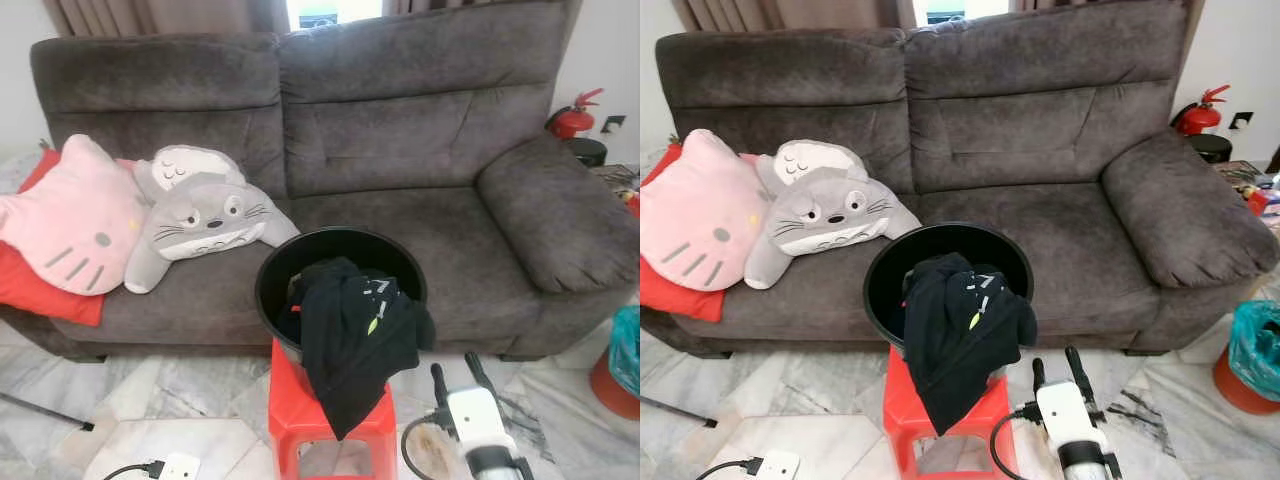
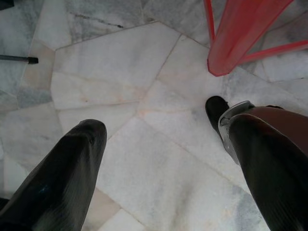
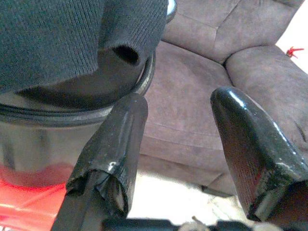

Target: Hang hanger

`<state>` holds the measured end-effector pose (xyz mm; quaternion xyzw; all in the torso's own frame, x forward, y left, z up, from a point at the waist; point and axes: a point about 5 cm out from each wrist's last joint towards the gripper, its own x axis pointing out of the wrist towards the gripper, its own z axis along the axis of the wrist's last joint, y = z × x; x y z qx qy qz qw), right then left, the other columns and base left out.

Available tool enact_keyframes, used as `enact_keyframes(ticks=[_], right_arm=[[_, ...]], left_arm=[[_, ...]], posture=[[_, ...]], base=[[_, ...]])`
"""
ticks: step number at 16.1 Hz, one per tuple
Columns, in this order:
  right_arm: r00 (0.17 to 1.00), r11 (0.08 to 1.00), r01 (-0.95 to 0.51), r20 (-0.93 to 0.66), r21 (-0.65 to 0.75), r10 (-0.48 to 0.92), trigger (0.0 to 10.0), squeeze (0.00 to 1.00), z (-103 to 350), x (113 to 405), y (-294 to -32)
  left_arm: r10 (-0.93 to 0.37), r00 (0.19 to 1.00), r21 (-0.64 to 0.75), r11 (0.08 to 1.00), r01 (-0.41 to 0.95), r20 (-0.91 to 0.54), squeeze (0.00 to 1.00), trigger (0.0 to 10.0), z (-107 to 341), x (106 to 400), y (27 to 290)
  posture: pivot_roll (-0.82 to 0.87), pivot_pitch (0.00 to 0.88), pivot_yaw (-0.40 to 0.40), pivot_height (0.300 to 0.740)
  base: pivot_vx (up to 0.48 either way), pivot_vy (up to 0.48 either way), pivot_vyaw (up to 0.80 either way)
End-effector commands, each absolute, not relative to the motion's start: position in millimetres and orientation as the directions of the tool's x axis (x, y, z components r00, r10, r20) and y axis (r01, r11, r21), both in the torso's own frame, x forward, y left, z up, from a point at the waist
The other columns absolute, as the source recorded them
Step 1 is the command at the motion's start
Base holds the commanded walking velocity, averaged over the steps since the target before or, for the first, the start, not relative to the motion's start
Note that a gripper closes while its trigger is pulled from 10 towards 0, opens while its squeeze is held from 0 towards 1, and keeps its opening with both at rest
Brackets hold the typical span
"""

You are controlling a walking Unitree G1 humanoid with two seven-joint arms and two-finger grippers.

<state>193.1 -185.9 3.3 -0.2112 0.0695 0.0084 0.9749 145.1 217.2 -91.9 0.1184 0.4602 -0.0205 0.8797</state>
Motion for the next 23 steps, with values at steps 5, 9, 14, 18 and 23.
enact_keyframes(ticks=[5, 9, 14, 18, 23], right_arm=[[0.991, 0.886, -0.101, -0.129, -0.452, 0.047, 10.0, 0.0, -1, 205, -184], [0.99, 0.866, -0.138, -0.084, -0.48, 0.111, 10.0, 0.0, 2, 213, -178], [0.99, 0.861, -0.126, -0.008, -0.492, 0.14, 10.0, 0.0, 14, 216, -171], [0.992, 0.859, -0.085, 0.042, -0.504, 0.123, 10.0, 0.0, 24, 215, -170], [0.999, 0.85, -0.035, -0.013, -0.525, 0.033, 10.0, 0.0, 17, 208, -180]], left_arm=[[0.091, 0.568, 0.209, 0.967, 0.147, -0.818, 0.0, 10.0, -92, 144, 222], [0.092, 0.577, 0.212, 0.966, 0.145, -0.811, 0.0, 10.0, -90, 146, 223], [0.082, 0.589, 0.21, 0.966, 0.152, -0.804, 0.0, 10.0, -91, 151, 213], [0.075, 0.595, 0.207, 0.966, 0.156, -0.8, 0.0, 10.0, -90, 155, 207], [0.065, 0.597, 0.2, 0.966, 0.162, -0.799, 0.0, 10.0, -89, 155, 210]], posture=[[-0.21, 0.006, 0.091, 0.74], [-0.21, 0.006, 0.091, 0.74], [-0.21, 0.004, 0.09, 0.74], [-0.21, 0.0, 0.087, 0.74], [-0.22, 0.0, 0.088, 0.74]], base=[[0.0, 0.0, 0.0], [0.0, 0.0, 0.0], [0.0, 0.0, 0.0], [0.0, 0.0, 0.0], [0.0, 0.0, 0.0]])
